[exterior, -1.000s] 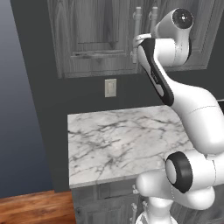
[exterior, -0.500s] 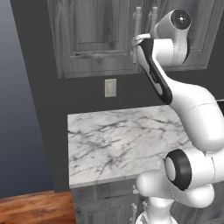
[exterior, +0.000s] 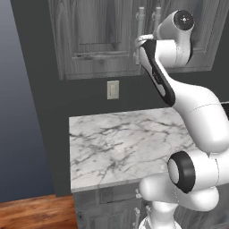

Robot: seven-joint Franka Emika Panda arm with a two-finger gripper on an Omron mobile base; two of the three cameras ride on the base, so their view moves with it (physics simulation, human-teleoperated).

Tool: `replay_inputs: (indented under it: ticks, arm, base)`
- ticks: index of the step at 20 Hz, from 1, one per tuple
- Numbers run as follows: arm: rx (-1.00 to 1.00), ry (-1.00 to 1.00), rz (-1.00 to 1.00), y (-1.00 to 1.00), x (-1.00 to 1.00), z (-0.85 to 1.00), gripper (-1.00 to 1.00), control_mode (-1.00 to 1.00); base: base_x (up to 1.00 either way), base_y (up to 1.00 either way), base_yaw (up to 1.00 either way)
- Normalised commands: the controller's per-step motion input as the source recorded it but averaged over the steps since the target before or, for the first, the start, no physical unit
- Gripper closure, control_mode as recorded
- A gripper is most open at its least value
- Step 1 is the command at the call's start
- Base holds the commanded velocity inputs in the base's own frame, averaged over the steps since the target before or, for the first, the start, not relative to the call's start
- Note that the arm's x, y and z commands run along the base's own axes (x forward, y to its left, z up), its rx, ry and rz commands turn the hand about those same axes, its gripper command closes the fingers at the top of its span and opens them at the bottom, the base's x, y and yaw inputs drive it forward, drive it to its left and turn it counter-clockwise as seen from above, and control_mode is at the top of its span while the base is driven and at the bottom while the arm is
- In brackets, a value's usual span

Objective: Move the bowls from the cabinet to the plates on the dining table.

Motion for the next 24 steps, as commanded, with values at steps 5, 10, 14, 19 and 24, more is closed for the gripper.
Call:
replay_inputs:
  ticks: [5,10,14,19,24]
  arm:
    - [0.03,0.0,-0.02,0.0,0.02,-0.07,1.0,-1.0]
    - [0.02,0.01,-0.03,0.01,-0.2,-0.1,1.0,-1.0]
    - [0.04,-0.08,0.01,-0.33,-0.46,0.16,1.0,-1.0]
    - [0.0,-0.08,0.08,-0.42,-0.3,0.31,1.0,-1.0]
    - [0.0,-0.07,0.1,-0.4,-0.31,0.29,1.0,-1.0]
  base:
    - [0.0,0.0,0.0]
    - [0.0,0.0,0.0]
    - [0.0,0.0,0.0]
    - [0.0,0.0,0.0]
    - [0.0,0.0,0.0]
